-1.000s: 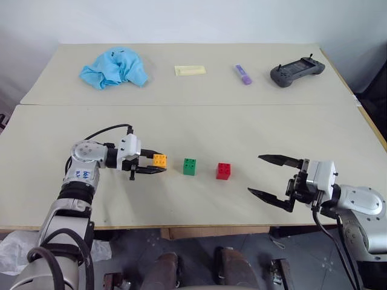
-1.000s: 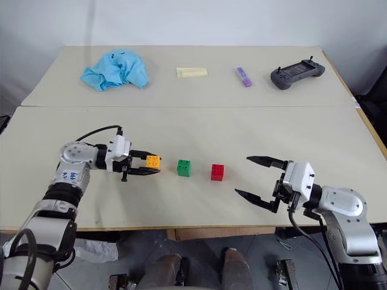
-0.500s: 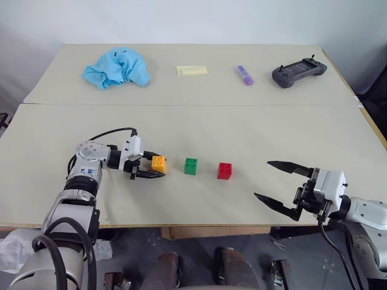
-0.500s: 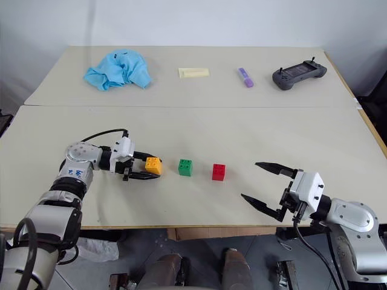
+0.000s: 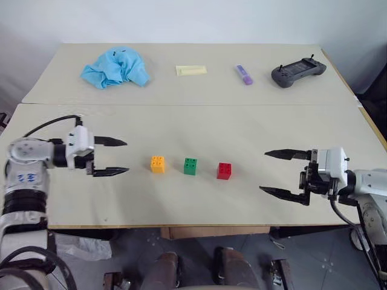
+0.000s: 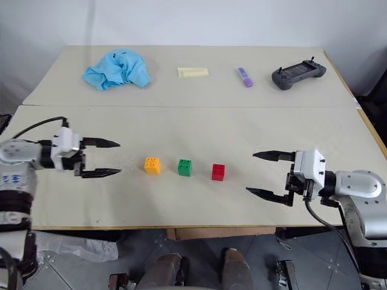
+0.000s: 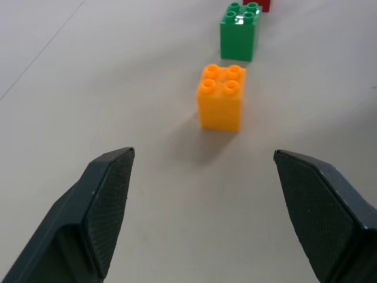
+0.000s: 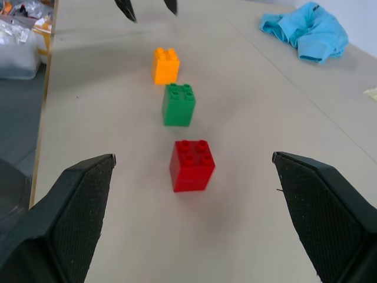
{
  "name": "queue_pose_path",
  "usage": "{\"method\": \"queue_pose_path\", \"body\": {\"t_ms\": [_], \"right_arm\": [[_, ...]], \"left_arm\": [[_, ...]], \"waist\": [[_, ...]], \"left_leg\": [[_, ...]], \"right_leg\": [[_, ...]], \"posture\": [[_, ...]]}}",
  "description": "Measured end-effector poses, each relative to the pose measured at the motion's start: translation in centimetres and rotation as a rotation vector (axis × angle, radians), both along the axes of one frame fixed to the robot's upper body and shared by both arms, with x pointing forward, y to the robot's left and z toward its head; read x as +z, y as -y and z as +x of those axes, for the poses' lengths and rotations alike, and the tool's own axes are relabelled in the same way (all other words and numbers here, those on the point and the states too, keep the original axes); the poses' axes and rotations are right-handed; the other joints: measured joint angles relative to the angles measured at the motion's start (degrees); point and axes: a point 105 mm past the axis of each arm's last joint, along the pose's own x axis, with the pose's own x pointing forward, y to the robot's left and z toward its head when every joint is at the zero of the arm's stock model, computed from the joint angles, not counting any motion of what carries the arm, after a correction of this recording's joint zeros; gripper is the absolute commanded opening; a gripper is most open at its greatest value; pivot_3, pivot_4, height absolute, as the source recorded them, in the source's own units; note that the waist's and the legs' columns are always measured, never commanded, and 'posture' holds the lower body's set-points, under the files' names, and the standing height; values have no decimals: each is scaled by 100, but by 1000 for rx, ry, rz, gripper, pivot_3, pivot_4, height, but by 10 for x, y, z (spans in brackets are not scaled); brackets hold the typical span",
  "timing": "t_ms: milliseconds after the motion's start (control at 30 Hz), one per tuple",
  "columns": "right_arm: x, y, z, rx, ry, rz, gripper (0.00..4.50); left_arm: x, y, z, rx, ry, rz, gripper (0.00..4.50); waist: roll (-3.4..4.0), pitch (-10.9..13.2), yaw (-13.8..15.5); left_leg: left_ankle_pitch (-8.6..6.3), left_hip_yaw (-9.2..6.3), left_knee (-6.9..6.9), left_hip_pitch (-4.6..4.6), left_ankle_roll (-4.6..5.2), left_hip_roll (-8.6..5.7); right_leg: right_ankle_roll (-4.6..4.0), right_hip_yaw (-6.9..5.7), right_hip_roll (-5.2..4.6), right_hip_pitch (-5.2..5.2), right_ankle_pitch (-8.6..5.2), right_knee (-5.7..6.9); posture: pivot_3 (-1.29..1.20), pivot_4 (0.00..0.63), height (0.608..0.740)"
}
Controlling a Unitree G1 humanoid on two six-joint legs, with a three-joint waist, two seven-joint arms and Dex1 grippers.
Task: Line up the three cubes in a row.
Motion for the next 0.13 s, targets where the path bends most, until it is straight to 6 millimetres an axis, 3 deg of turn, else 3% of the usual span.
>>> {"method": "queue_pose_path", "body": {"t_ms": [133], "right_arm": [[3, 2, 4, 15, 7, -4, 4500]], "left_arm": [[7, 4, -4, 47, 18, -50, 4034]], "waist": [[0, 0, 56]], "left_leg": [[-1, -15, 0, -2, -4, 1]], "right_leg": [[-2, 15, -1, 6, -1, -5]], "posture": [[0, 150, 740]]}}
